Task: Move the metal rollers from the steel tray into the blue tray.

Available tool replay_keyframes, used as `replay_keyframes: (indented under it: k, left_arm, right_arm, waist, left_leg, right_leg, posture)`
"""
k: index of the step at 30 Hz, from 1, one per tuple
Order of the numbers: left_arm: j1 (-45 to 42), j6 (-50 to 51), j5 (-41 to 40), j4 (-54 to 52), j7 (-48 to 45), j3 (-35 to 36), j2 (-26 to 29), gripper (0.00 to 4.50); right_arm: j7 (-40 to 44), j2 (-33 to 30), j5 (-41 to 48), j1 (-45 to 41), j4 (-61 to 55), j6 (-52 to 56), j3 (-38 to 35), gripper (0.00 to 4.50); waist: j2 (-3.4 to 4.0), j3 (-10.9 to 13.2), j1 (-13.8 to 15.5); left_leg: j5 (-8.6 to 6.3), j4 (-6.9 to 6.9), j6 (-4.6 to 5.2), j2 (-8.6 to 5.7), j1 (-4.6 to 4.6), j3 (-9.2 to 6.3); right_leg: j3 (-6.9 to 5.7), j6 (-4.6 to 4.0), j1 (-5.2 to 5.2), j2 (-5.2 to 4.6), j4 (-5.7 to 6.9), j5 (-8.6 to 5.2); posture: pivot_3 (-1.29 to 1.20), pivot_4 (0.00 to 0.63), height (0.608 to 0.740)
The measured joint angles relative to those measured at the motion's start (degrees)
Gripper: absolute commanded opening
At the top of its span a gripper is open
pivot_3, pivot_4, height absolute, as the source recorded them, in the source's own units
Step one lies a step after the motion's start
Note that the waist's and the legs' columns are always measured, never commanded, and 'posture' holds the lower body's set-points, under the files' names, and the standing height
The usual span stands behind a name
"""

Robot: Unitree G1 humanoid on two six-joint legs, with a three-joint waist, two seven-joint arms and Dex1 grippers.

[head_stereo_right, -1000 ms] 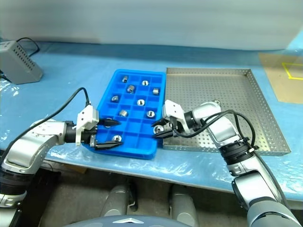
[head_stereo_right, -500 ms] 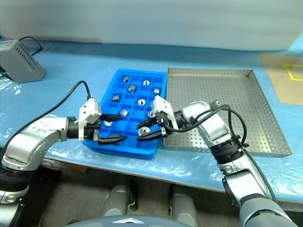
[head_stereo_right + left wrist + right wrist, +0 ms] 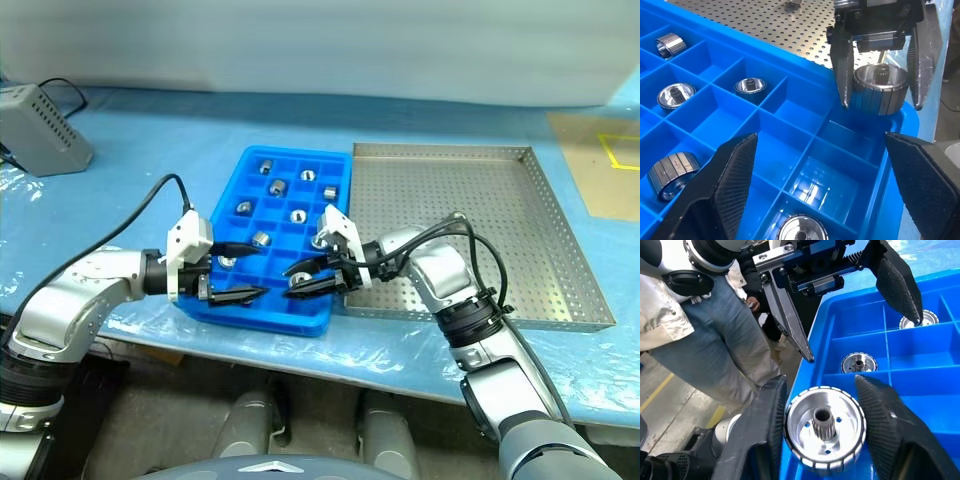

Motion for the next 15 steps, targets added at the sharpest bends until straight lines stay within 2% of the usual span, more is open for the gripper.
replay_keyframes:
  k: [3, 10, 15]
  left_arm:
    - [0.2, -0.5, 0.2, 0.6, -0.1, 0.0, 0.0, 4.28]
    - [-3.3, 2.2, 0.0, 0.6, 1.0, -1.1, -0.7, 4.28]
    - [-5.0, 4.8, -1.4, -0.6, 3.1, -1.1, -2.3, 4.28]
  right_arm:
    - [-0.7, 0.1, 0.0, 0.0, 0.6, 0.5, 0.0, 4.04]
    - [-2.8, -0.2, 0.1, 0.0, 0.9, 1.9, -0.4, 4.04]
    - [-7.0, -4.2, -1.4, -2.8, 6.6, -3.9, -7.4, 4.04]
  waist:
    - [0.0, 0.0, 0.0]
    - [0.0, 0.0, 0.1]
    - [0.0, 0.0, 0.0]
  left_leg:
    - [0.01, 0.0, -0.01, 0.0, 0.01, 0.0]
    - [0.02, 0.01, -0.03, -0.02, 0.01, 0.0]
    - [0.06, 0.06, -0.09, -0.05, -0.01, 0.0]
  right_leg:
    - [0.0, 0.0, 0.0, 0.0, 0.01, 0.0]
    - [0.0, 0.0, 0.02, 0.0, 0.02, 0.0]
    - [0.01, 0.0, 0.02, -0.01, 0.04, 0.01]
  posture:
    - [-0.06, 0.15, 0.74]
    - [-0.09, 0.15, 0.74]
    - [-0.11, 0.15, 0.74]
